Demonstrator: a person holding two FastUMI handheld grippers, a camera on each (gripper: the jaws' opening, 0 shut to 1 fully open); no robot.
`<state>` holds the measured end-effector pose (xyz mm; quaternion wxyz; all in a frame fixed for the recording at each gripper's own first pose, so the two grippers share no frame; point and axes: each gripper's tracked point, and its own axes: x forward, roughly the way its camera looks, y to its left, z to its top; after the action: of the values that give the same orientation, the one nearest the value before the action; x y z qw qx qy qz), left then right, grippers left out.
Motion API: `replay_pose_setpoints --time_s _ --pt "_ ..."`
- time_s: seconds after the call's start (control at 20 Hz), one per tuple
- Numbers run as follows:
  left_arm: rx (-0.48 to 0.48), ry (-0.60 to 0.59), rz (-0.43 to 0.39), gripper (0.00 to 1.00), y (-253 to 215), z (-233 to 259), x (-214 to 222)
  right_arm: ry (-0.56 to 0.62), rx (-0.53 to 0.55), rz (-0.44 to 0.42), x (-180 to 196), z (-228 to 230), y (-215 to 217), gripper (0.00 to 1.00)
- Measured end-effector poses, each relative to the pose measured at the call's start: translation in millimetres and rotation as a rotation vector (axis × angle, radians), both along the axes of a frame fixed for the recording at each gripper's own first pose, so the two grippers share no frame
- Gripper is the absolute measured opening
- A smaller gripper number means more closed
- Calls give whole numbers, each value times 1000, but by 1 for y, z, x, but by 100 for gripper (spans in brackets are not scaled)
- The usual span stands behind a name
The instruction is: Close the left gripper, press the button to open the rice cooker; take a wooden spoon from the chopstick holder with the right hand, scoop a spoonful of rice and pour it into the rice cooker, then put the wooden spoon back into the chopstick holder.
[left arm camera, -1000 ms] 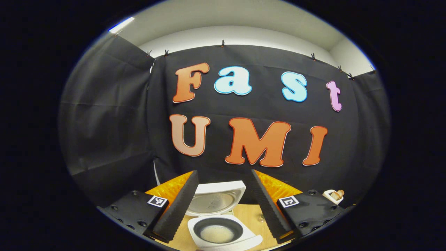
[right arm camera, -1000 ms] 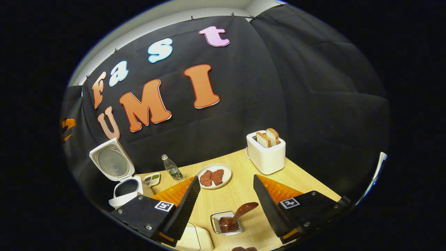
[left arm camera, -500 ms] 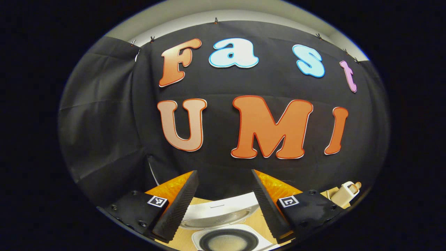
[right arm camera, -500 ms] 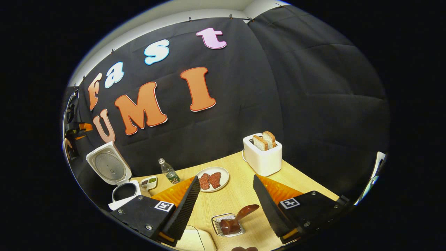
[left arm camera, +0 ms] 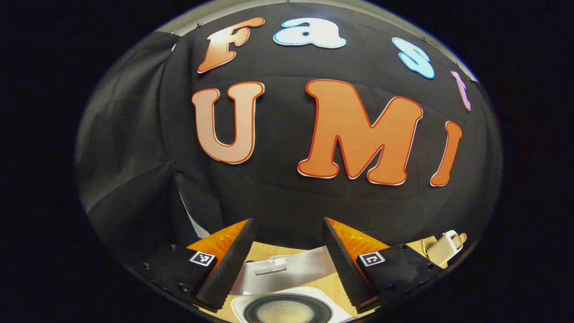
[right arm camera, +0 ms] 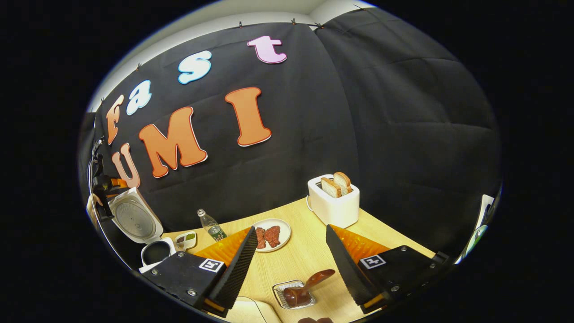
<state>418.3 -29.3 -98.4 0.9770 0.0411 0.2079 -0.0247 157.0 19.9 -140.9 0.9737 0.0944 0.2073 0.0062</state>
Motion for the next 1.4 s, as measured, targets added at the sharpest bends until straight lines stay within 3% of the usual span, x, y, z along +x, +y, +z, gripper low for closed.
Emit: replay_pose_setpoints --time_s 0.3,0.5,0.85,1.25,1.4 --pt "-1 2 0 100 2 -6 -4 -21 -17 17 4 12 12 94" --pt "-3 -9 -30 100 -8 -7 -31 -42 -60 39 0 23 12 95" --pt "-18 12 -44 100 -26 -22 -97 -24 -28 111 -25 20 6 94" --pt "-57 139 14 99 -35 -103 -192 3 -20 171 -68 17 -22 94" --pt "19 146 55 100 -21 -127 -215 7 -21 192 -81 17 -30 94"
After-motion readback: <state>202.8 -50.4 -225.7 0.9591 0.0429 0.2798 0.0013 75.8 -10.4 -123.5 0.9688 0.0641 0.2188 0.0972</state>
